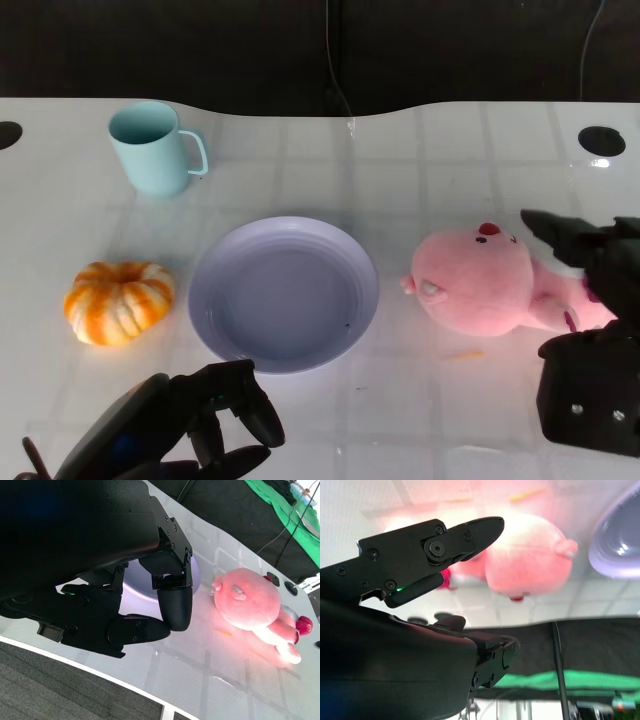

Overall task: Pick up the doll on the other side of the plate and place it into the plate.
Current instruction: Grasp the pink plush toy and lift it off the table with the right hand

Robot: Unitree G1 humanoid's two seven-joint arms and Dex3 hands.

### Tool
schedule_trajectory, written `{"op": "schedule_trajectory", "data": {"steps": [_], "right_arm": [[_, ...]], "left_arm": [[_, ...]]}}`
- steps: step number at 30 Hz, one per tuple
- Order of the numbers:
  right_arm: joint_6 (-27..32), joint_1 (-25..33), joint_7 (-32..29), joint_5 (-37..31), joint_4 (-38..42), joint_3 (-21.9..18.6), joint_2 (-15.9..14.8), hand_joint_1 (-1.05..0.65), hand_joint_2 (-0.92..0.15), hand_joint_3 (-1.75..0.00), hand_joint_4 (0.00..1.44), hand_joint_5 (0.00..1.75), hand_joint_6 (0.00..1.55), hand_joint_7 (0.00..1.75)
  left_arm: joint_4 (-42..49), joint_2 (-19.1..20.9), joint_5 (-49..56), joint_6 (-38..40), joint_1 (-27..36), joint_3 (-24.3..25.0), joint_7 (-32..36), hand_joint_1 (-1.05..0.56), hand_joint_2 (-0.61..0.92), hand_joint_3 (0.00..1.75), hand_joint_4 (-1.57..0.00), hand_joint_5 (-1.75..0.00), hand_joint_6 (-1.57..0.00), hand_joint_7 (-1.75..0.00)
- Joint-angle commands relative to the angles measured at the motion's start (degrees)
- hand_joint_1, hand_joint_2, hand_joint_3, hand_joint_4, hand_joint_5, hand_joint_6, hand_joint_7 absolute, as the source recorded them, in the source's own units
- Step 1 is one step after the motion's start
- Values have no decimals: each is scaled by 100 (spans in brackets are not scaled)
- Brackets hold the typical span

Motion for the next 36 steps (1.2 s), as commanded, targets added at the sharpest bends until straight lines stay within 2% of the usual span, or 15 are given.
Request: {"op": "schedule_trajectory", "data": {"steps": [1, 8, 20, 22, 24, 26, 27, 28, 30, 31, 34, 36], "right_arm": [[-7, -253, -55, -168, 414, 134, -117, -70, -84, 0, 0, 52, 13, 3], [81, -746, -231, -344, 1352, 457, 29, -71, -85, 0, 0, 48, 14, 2], [43, -1881, -735, -400, 3666, 1218, 385, -72, -88, -1, 1, 41, 14, 1], [-67, -2132, -895, -384, 4267, 1394, 507, -72, -89, -1, 7, 42, 18, 2], [-189, -2344, -1001, -376, 4743, 1553, 585, -72, -90, 0, 23, 33, 25, 2], [-321, -2549, -1113, -350, 5206, 1703, 678, -71, -92, -2, 42, 23, 33, 2], [-415, -2655, -1228, -314, 5486, 1757, 753, -67, -92, -2, 57, 22, 39, 3], [-504, -2771, -1365, -287, 5791, 1812, 844, -65, -92, -1, 67, 23, 43, 3], [-648, -2993, -1631, -270, 6357, 1915, 1004, -54, -91, 0, 94, 34, 52, 5], [-703, -3103, -1732, -277, 6618, 1969, 1074, -51, -91, 0, 98, 38, 57, 6], [-818, -3386, -1936, -341, 7252, 2168, 1200, -39, -92, -3, 94, 47, 81, 8], [-998, -3500, -2157, -359, 7565, 2283, 1214, -33, -92, -8, 87, 70, 99, 7]], "left_arm": [[-85, 49, 90, 4, 34, 4, 21, -32, 92, 42, -58, -175, -57, -135], [-97, 38, 145, -31, 62, -6, 32, -32, 92, 42, -58, -175, -57, -134], [-231, 17, 225, 25, 157, -3, 36, -32, 92, 41, -58, -175, -57, -134], [-232, 15, 232, 8, 170, -4, 41, -32, 92, 42, -58, -175, -57, -134], [-233, 14, 239, -20, 183, -6, 48, -32, 92, 42, -59, -175, -58, -134], [-246, 13, 261, -32, 196, -12, 54, -32, 92, 42, -61, -175, -58, -134], [-269, 7, 275, -12, 203, -16, 52, -33, 92, 42, -61, -175, -58, -134], [-284, -3, 278, -5, 210, -18, 53, -34, 92, 42, -61, -175, -58, -134], [-307, -16, 290, 12, 218, -24, 54, -33, 92, 41, -62, -175, -58, -133], [-313, -20, 296, 19, 220, -27, 52, -34, 92, 41, -62, -175, -58, -133], [-323, -32, 325, 11, 219, -41, 52, -34, 92, 41, -63, -175, -59, -133], [-342, -46, 341, 29, 220, -48, 45, -34, 92, 41, -62, -175, -59, -133]]}}
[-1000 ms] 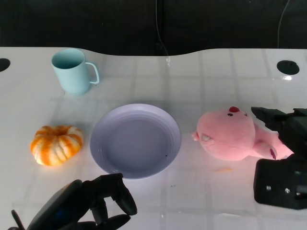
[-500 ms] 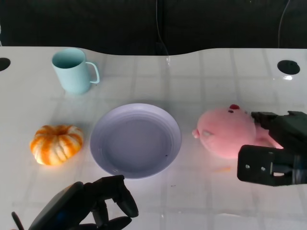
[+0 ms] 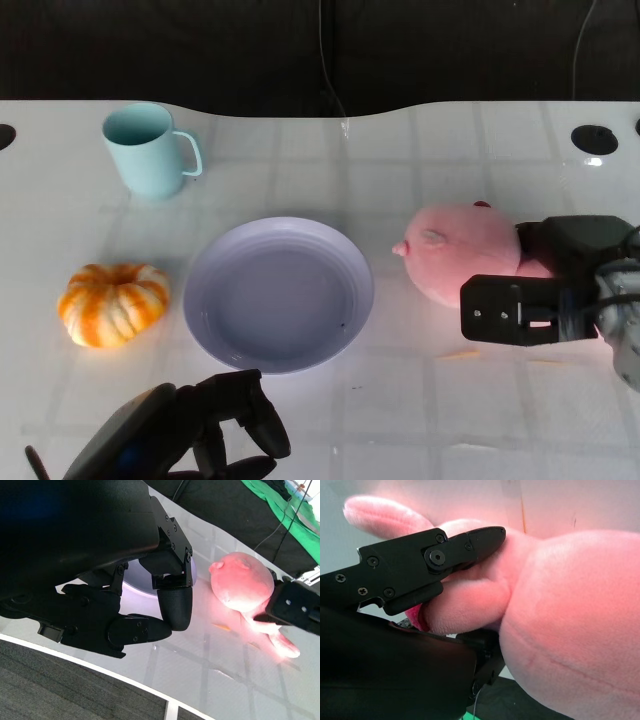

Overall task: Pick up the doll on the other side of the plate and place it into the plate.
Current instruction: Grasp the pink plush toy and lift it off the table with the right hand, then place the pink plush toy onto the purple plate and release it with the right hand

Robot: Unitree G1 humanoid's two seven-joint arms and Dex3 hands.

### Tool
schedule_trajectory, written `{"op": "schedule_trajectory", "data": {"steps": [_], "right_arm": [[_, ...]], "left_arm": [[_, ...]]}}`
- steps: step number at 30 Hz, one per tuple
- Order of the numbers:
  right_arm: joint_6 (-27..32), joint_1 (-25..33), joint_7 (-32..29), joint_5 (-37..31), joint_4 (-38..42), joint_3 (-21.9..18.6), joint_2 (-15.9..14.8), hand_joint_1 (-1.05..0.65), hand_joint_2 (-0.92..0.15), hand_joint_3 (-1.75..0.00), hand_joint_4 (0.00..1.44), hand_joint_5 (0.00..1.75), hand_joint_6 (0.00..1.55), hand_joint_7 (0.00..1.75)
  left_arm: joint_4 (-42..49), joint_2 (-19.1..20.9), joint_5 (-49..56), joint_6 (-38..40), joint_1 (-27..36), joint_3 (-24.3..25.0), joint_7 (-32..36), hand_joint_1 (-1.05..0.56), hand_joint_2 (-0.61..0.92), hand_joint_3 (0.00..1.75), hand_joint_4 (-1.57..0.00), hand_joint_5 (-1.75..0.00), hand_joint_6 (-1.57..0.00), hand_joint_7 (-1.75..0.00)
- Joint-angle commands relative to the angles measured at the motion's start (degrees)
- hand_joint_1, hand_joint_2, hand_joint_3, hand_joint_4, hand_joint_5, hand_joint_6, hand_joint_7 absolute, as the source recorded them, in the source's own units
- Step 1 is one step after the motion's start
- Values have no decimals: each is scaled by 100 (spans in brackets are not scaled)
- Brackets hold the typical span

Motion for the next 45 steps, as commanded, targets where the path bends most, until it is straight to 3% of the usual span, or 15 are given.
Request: {"op": "schedule_trajectory", "data": {"steps": [1, 4, 6, 11, 12, 14, 15, 16, 17, 18, 19, 23, 30, 38, 45], "right_arm": [[-323, 105, -131, 30, 580, 255, 133, -30, -92, -11, 81, 88, 107, 7], [-446, 51, -323, 59, 743, 321, 116, -29, -92, -20, 73, 118, 116, 10], [-485, 61, -468, 81, 734, 322, 87, -31, -92, -29, 66, 117, 112, 8], [-494, 186, -1132, 351, 474, 50, 31, -30, -92, -28, 75, 116, 117, 10], [-508, 217, -1267, 420, 412, -15, 23, -28, -92, -23, 76, 134, 120, 17], [-585, 292, -1531, 624, 193, -224, -11, -25, -91, -15, 76, 163, 101, 75], [-621, 338, -1646, 732, 7, -352, -45, -23, -91, -14, 78, 170, 92, 96], [-623, 384, -1686, 849, -196, -486, -69, -22, -91, -16, 81, 172, 89, 105], [-630, 426, -1690, 930, -398, -583, -102, -22, -85, -29, 83, 173, 85, 116], [-628, 461, -1674, 979, -552, -648, -124, -21, -68, -64, 86, 174, 82, 128], [-622, 493, -1653, 1014, -727, -701, -148, -21, -60, -80, 87, 174, 80, 136], [-680, 596, -1638, 1102, -1375, -878, -181, -20, -43, -112, 89, 175, 72, 169], [-746, 557, -1251, 1344, -2155, -995, -49, -18, -36, -130, 92, 175, 73, 174], [-732, 244, -713, 1267, -2641, -777, 265, -23, -40, -119, 92, 175, 71, 175], [-745, -232, -459, 1096, -2450, -407, 847, -26, -45, -102, 89, 175, 69, 172]], "left_arm": [[-113, 11, 55, 42, 25, -1, 36, -34, 92, 41, -62, -175, -59, -133], [-113, 7, 107, -1, 12, -7, 42, -34, 92, 42, -62, -175, -59, -133], [-116, -5, 99, 21, 6, -4, 30, -34, 92, 41, -62, -175, -59, -133], [-98, -4, 92, 33, 12, 13, 16, -34, 92, 41, -61, -175, -59, -133], [-99, -3, 92, 35, 14, 15, 14, -34, 92, 41, -60, -175, -58, -133], [-72, 13, 62, 6, 9, 39, 3, -34, 92, 41, -60, -175, -58, -133], [-54, 20, 42, -2, 5, 52, -4, -34, 92, 41, -60, -175, -58, -133], [-39, 31, 41, -3, -2, 61, -11, -34, 92, 41, -60, -175, -58, -133], [-24, 37, 36, -1, -11, 67, -17, -35, 92, 41, -60, -175, -58, -133], [-15, 42, 36, 1, -16, 69, -18, -35, 92, 41, -60, -175, -58, -133], [-5, 47, 37, 1, -20, 69, -19, -35, 92, 41, -60, -175, -58, -133], [71, 35, 28, -58, -22, 68, 20, -33, 92, 40, -60, -175, -58, -133], [140, 37, 109, -89, -21, 27, 44, -32, 92, 40, -60, -175, -59, -132], [136, -34, 184, -104, 33, -78, 96, -31, 92, 41, -61, -175, -59, -132], [115, -83, 306, -224, 136, -174, 206, -29, 92, 41, -60, -175, -59, -131]]}}
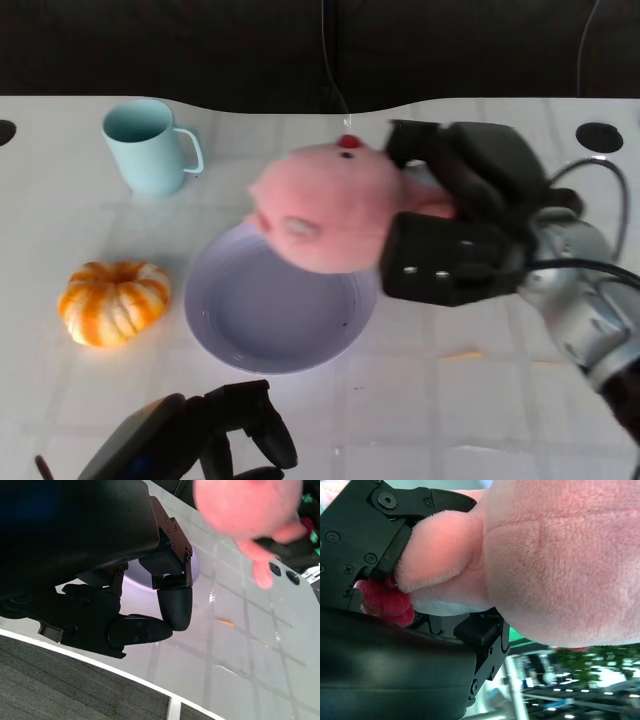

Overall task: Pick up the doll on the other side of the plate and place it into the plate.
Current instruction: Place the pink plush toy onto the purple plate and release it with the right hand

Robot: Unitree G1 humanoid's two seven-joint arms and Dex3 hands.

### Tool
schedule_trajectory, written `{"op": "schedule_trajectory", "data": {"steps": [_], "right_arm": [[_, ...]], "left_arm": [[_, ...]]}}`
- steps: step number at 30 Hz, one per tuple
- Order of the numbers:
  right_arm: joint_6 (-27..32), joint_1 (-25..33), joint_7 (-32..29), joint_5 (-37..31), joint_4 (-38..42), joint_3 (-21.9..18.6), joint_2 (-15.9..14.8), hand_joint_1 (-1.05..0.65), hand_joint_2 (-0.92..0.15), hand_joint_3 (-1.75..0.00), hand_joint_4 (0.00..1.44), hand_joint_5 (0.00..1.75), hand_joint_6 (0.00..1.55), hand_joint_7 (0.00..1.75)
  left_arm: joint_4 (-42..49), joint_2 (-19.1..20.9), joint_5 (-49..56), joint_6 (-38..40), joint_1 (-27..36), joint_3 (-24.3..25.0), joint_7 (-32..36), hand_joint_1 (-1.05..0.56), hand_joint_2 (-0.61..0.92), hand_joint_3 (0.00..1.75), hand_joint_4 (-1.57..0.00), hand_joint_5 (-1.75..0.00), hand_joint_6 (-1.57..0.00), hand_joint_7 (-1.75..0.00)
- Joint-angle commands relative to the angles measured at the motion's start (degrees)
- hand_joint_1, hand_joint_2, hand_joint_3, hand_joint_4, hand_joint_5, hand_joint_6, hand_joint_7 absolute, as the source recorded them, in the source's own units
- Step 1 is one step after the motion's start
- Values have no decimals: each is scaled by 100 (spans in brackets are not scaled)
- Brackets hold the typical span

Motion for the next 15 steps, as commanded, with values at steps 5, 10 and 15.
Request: {"op": "schedule_trajectory", "data": {"steps": [5, 10, 15], "right_arm": [[-115, -619, -5, -62, 661, 301, 564, -23, -49, -95, 89, 175, 70, 170], [-236, -899, -75, -126, 1302, 493, 853, -22, -51, -94, 89, 175, 69, 170], [-295, -1054, -8, -67, 1721, 514, 1007, -23, -56, -83, 81, 175, 75, 148]], "left_arm": [[-79, -88, 199, 87, 72, -144, 100, -30, 91, 39, -58, -173, -60, -128], [-201, -141, 306, 264, 102, -228, 59, -30, 92, 36, -56, -171, -61, -125], [-246, -184, 314, 329, 137, -268, 77, -31, 92, 33, -57, -168, -63, -123]]}}
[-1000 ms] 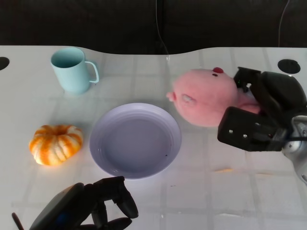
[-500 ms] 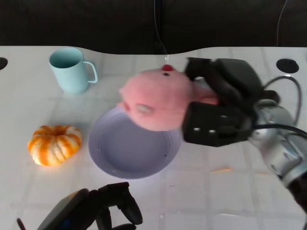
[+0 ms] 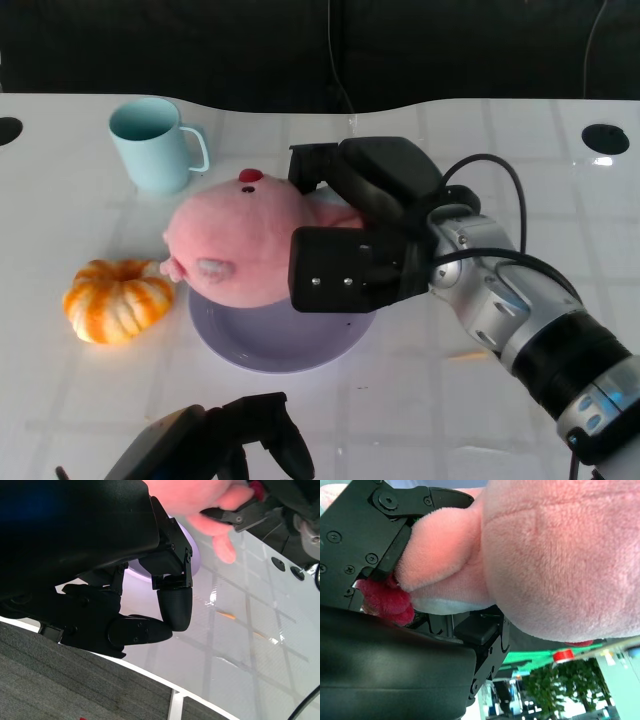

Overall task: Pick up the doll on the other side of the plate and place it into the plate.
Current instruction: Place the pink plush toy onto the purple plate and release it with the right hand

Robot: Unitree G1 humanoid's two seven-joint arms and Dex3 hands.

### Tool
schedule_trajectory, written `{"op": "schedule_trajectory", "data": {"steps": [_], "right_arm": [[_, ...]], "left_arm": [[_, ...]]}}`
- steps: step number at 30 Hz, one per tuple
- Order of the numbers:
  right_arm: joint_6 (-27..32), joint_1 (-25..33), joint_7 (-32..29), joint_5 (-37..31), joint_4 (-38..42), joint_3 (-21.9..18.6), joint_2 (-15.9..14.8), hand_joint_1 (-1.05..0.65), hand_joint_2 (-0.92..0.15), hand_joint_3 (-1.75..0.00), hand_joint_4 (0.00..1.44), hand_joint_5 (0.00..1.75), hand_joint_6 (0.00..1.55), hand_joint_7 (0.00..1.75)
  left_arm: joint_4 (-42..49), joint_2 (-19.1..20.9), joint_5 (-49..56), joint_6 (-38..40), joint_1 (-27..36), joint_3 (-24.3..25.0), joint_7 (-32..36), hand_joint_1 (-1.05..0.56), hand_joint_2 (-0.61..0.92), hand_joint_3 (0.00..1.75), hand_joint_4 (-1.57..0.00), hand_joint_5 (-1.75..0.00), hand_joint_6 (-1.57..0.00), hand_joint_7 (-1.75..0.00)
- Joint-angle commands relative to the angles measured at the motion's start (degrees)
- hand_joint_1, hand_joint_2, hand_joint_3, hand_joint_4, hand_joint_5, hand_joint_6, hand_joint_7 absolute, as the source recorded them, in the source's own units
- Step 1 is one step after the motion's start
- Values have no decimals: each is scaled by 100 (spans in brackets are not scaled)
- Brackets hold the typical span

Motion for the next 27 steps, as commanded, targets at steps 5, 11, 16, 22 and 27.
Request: {"op": "schedule_trajectory", "data": {"steps": [5, 11, 16, 22, 27], "right_arm": [[32, -273, 511, 158, 142, -20, -3, -28, -72, -46, 80, 150, 73, 84], [348, -241, 1588, 71, -275, 130, -190, -68, -92, -19, 21, 45, 27, 2], [515, -4, 2169, 227, -893, 70, -352, -85, -92, -22, 1, 31, 8, 0], [668, 215, 2577, 245, -1603, 70, -608, -89, -92, -23, 1, 25, 4, 1], [614, 430, 2547, 193, -2090, 38, -843, -91, -92, -23, 6, 27, 6, 2]], "left_arm": [[-56, 33, -10, -21, 56, 15, 56, -31, 92, 33, -58, -167, -64, -121], [13, 32, -34, -97, 46, 23, 89, -32, 92, 32, -60, -164, -65, -120], [102, 37, -40, -161, 16, 26, 108, -32, 92, 30, -62, -162, -66, -118], [178, 25, -51, -198, -8, 20, 136, -32, 92, 29, -64, -160, -68, -117], [190, 38, -32, -213, -16, 15, 139, -31, 92, 28, -64, -160, -69, -116]]}}
